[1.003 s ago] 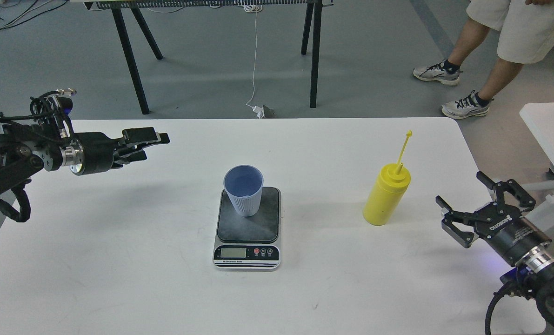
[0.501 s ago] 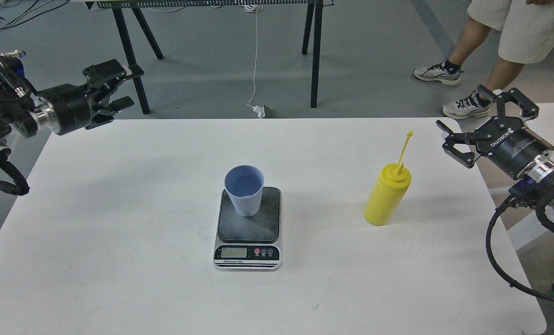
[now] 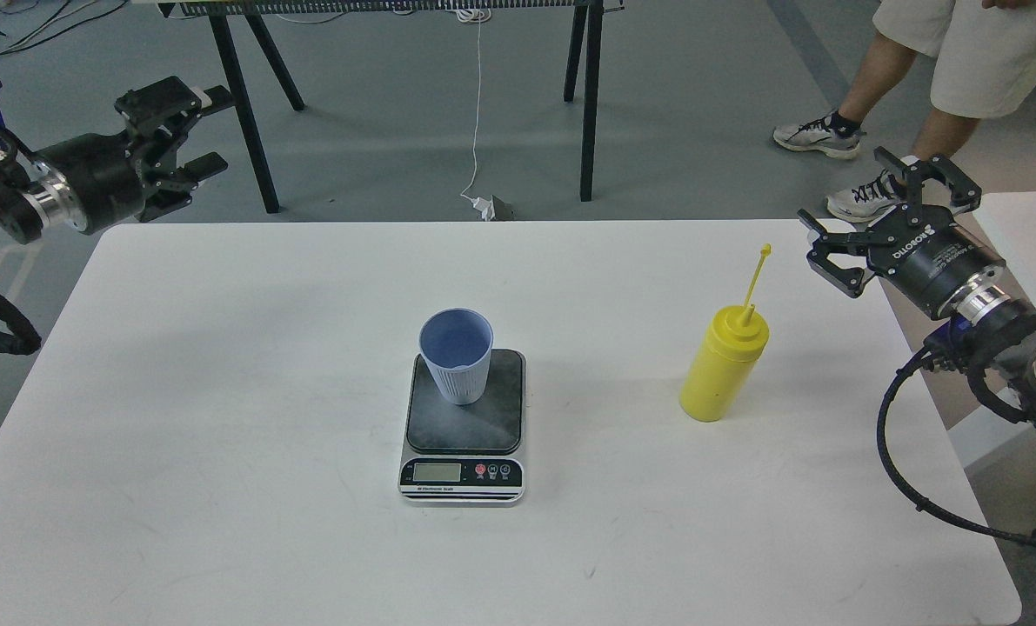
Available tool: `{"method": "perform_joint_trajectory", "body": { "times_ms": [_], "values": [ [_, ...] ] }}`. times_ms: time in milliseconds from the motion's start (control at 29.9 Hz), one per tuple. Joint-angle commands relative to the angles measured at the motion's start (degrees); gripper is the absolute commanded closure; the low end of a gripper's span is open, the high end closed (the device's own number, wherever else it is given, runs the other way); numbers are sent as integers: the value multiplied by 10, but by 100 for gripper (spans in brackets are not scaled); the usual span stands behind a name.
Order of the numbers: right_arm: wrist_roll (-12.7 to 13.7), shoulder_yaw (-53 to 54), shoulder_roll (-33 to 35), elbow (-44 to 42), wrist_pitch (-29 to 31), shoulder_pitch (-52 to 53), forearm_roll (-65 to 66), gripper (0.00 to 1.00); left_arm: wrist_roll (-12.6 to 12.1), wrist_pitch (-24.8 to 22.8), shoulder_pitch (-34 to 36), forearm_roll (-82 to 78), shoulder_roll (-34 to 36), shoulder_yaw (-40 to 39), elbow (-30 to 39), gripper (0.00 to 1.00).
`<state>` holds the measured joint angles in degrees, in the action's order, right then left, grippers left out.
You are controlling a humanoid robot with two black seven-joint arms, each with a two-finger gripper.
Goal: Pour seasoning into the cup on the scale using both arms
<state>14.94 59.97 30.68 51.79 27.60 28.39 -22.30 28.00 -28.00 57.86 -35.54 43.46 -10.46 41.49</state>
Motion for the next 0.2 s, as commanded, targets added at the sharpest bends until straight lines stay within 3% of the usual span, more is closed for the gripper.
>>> {"method": "perform_joint_trajectory", "body": {
  "times_ms": [0,167],
  "values": [
    [-1,0,-1,-3,-1,-1,2,1,0,0,0,0,-2,0,0,1],
    [-1,1,-9,-10,0,0,12,1,0,0,0,0,-3,1,0,1]
  ]
}}
